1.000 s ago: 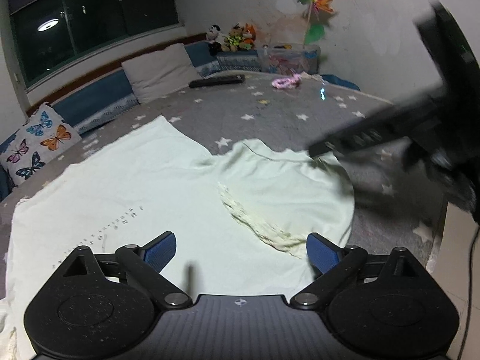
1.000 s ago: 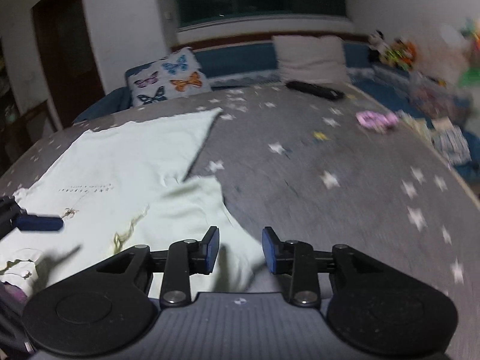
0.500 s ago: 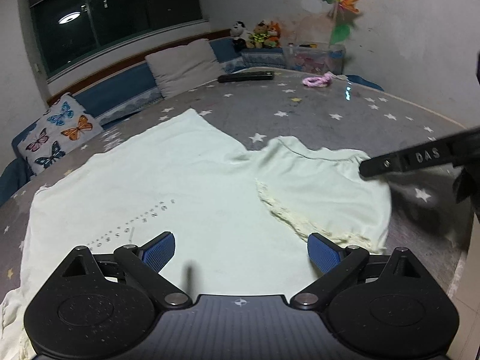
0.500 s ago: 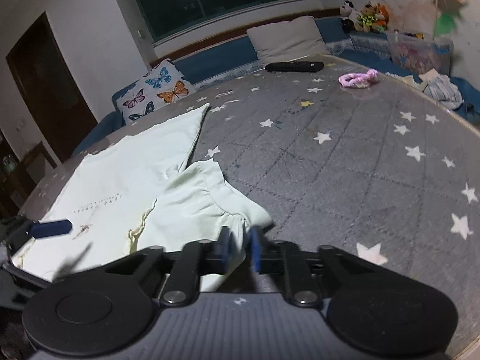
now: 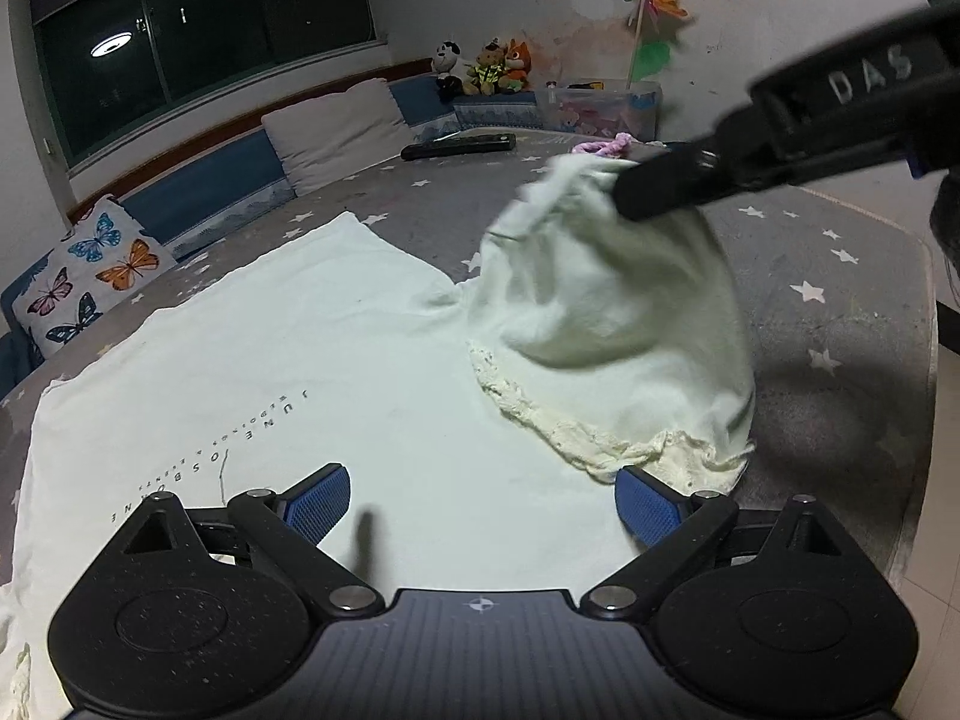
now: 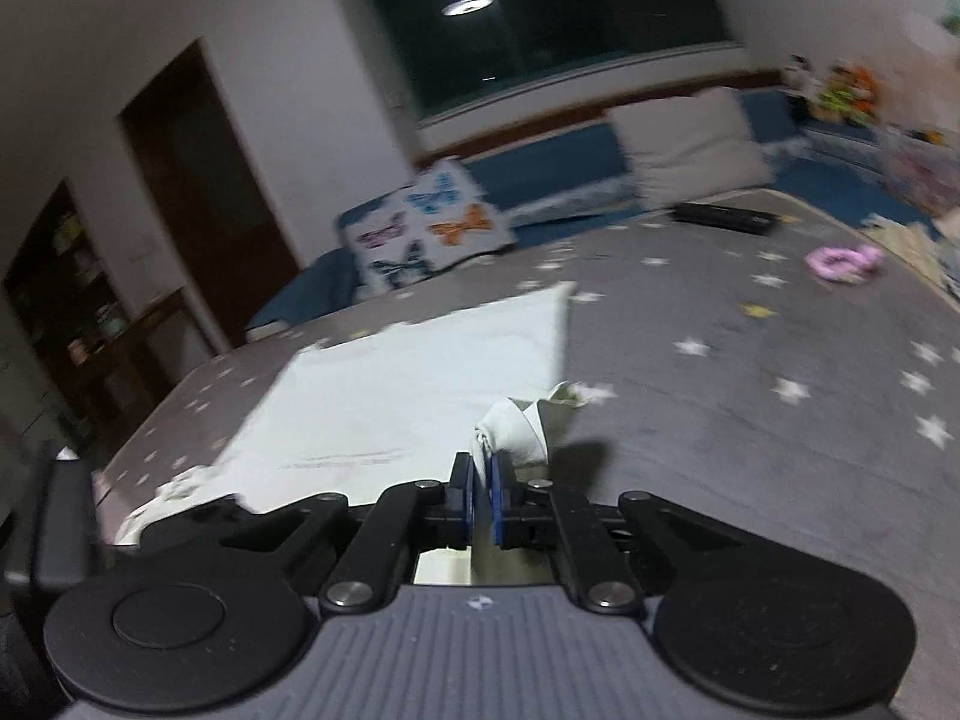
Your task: Fold clothes
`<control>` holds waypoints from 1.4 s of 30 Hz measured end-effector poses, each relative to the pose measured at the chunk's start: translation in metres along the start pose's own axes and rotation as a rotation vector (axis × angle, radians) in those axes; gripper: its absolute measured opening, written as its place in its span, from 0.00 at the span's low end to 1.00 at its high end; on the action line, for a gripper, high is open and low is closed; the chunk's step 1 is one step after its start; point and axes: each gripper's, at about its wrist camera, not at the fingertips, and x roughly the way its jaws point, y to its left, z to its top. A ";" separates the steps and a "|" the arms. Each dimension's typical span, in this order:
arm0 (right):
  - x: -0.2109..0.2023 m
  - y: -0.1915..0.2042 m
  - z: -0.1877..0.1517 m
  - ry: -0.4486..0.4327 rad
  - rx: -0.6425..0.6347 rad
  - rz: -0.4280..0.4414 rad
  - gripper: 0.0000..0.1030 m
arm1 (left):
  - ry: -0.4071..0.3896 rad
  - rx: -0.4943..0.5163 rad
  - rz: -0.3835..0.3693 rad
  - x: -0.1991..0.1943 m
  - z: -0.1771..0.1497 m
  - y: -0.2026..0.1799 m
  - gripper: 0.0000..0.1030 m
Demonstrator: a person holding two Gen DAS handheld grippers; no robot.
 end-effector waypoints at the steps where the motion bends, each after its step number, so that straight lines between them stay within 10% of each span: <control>1: 0.005 0.007 0.001 0.010 -0.017 0.016 0.05 | -0.005 -0.005 -0.001 -0.003 -0.001 0.002 0.94; 16: 0.054 0.054 -0.018 0.167 -0.101 0.183 0.11 | -0.032 -0.136 0.136 -0.040 -0.019 0.063 0.95; 25: 0.041 0.009 -0.040 0.251 -0.068 0.025 0.15 | -0.057 -0.167 0.139 -0.034 -0.005 0.065 0.95; 42: 0.096 0.016 0.004 0.202 -0.191 0.012 0.15 | -0.005 -0.097 0.081 -0.005 -0.001 0.044 0.95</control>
